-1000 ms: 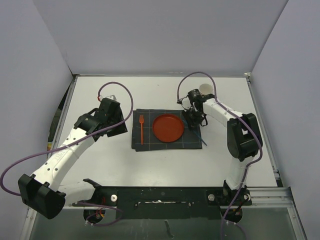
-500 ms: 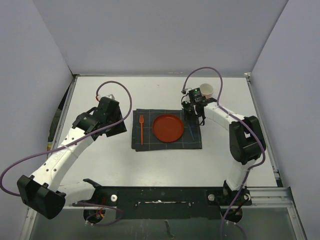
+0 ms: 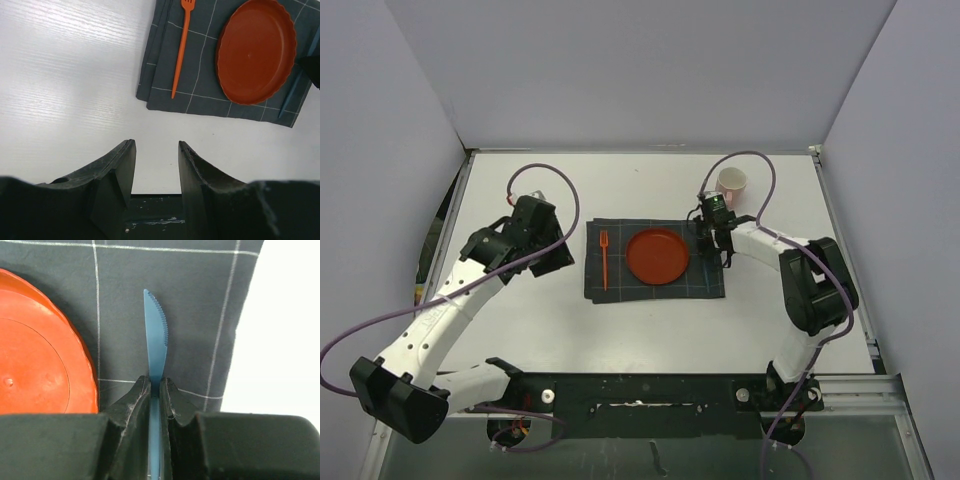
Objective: Set the dinner table for one person
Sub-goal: Place the knife on the napkin.
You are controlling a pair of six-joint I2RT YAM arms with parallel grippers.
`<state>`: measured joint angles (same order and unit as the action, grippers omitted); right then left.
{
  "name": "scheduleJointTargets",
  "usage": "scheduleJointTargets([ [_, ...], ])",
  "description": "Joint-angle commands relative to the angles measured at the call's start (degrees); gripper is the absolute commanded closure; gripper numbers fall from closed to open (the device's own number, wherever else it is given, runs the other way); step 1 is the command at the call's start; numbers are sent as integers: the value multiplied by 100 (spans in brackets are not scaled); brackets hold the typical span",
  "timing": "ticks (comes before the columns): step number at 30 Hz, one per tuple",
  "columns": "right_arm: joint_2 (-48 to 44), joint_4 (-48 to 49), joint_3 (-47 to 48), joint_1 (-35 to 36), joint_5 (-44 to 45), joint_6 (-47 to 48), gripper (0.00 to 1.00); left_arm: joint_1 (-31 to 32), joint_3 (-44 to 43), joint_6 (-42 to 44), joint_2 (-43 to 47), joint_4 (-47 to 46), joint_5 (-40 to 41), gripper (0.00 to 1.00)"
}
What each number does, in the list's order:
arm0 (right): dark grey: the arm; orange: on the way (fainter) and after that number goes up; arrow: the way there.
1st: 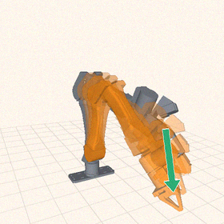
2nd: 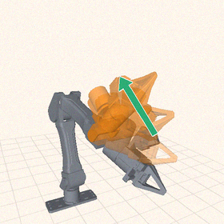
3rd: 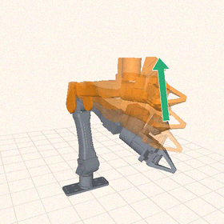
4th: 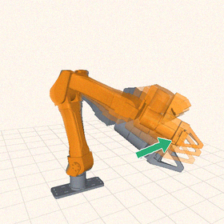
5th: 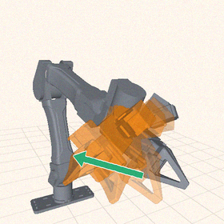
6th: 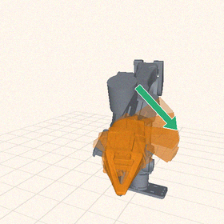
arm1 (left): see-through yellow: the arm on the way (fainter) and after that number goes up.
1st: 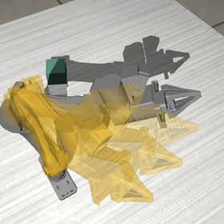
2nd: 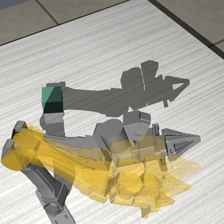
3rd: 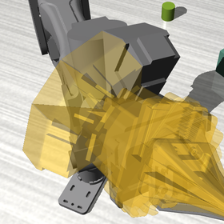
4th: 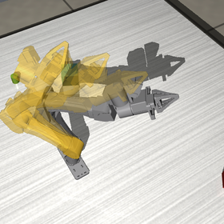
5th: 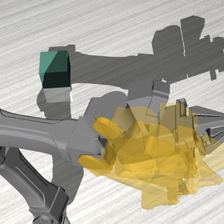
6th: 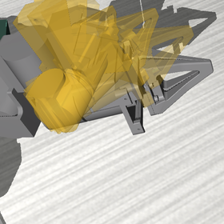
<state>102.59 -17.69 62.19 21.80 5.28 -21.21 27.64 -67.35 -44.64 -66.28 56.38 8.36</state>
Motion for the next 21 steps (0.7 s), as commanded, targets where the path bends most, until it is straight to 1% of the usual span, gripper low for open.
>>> scheduleJointTargets([
  [1,-436,530,-93,-68,509,115,100,20,-138,-220,235,-144,-140,62],
  [11,-425,584,-105,-87,494,200,100,84,27,-417,555,-52,-104,62],
  [21,-388,577,-287,119,384,43,100,84,142,-492,711,-8,-79,62],
])
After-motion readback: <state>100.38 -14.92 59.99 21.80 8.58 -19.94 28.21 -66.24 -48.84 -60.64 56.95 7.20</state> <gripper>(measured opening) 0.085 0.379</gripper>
